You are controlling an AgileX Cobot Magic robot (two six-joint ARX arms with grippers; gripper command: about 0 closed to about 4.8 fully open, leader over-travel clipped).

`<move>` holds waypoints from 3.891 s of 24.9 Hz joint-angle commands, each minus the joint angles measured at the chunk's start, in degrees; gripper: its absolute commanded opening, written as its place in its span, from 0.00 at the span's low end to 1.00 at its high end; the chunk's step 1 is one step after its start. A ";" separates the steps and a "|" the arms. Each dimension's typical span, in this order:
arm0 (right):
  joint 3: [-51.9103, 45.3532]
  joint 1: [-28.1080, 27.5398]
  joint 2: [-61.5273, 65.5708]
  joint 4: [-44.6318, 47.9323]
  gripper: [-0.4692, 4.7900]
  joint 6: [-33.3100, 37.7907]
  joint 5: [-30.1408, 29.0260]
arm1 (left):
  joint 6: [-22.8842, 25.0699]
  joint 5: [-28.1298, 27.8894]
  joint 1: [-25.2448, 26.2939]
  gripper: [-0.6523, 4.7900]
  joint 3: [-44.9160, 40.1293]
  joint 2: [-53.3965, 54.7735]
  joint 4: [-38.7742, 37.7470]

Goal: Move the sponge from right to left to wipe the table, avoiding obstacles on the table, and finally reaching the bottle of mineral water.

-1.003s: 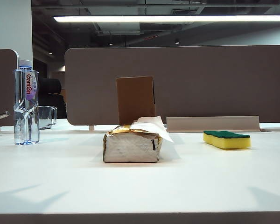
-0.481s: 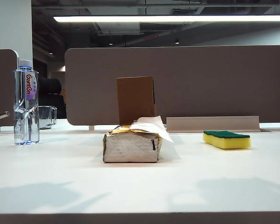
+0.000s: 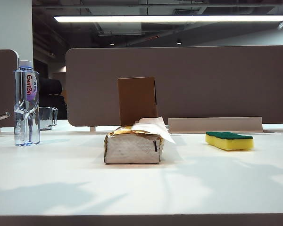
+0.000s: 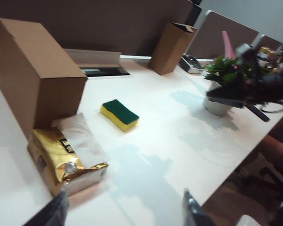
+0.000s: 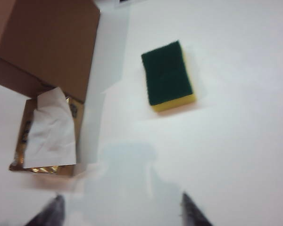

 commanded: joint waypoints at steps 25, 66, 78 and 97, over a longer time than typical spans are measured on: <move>22.86 0.20 47.78 10.32 0.97 -3.10 -5.95 | -0.79 5.99 -0.15 0.92 1.68 13.44 1.03; 28.74 4.85 61.64 10.86 0.08 -3.32 6.16 | -0.76 4.50 -4.70 0.92 1.66 13.46 0.76; 28.59 4.22 61.48 2.21 0.08 -3.34 6.21 | -0.74 4.48 -4.70 0.92 1.66 13.44 0.79; -1.99 4.42 44.02 17.42 0.08 0.02 6.01 | -0.74 7.06 -4.70 0.92 1.68 13.42 0.79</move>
